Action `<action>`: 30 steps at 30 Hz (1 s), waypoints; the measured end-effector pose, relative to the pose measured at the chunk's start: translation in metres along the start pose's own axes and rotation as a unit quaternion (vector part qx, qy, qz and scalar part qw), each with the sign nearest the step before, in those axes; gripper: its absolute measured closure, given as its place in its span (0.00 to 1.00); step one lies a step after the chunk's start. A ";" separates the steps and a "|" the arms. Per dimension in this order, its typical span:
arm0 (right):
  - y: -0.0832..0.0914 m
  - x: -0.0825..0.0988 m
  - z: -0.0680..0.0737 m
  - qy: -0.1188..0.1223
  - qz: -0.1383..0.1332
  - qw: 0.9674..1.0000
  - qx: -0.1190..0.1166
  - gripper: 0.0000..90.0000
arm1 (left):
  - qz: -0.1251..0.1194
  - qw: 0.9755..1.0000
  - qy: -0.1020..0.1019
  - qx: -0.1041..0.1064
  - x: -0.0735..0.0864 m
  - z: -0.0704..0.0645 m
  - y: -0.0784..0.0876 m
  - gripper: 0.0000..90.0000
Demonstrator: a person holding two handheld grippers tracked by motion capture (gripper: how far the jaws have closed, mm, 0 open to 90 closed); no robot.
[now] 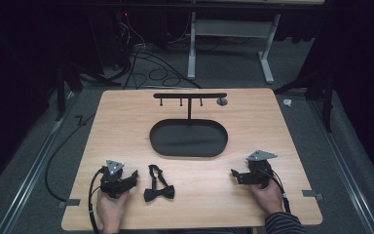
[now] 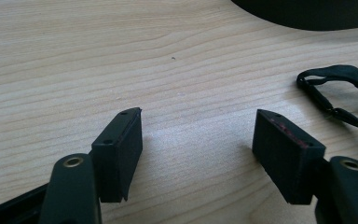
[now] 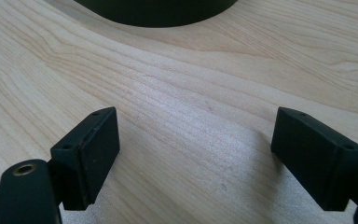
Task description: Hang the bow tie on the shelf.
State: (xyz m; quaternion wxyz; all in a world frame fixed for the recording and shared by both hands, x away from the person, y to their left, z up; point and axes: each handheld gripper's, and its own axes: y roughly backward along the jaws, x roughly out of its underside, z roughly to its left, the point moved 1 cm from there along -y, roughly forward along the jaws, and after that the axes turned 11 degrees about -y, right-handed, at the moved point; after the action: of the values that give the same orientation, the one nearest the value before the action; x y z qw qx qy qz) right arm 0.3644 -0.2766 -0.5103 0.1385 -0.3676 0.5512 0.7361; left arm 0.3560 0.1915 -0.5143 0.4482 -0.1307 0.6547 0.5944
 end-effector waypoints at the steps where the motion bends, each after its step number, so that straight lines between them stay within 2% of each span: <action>1: 0.000 0.000 0.000 0.000 0.000 1.000 0.000 0.18 | 0.000 1.000 0.000 0.000 0.000 0.000 0.000 0.38; 9: -0.001 -0.001 0.000 -0.002 0.001 1.000 0.003 0.19 | 0.003 1.000 -0.006 -0.005 0.000 -0.001 0.000 0.37; 30: 0.000 -0.001 0.000 -0.007 -0.003 1.000 0.007 0.20 | 0.002 1.000 -0.005 -0.005 -0.001 -0.002 -0.001 0.36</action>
State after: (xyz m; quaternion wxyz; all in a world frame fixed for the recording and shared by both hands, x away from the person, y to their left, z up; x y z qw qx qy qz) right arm 0.3651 -0.2763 -0.5101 0.1470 -0.3628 0.5546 0.7343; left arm 0.3560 0.1890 -0.5146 0.4492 -0.1287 0.6498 0.5995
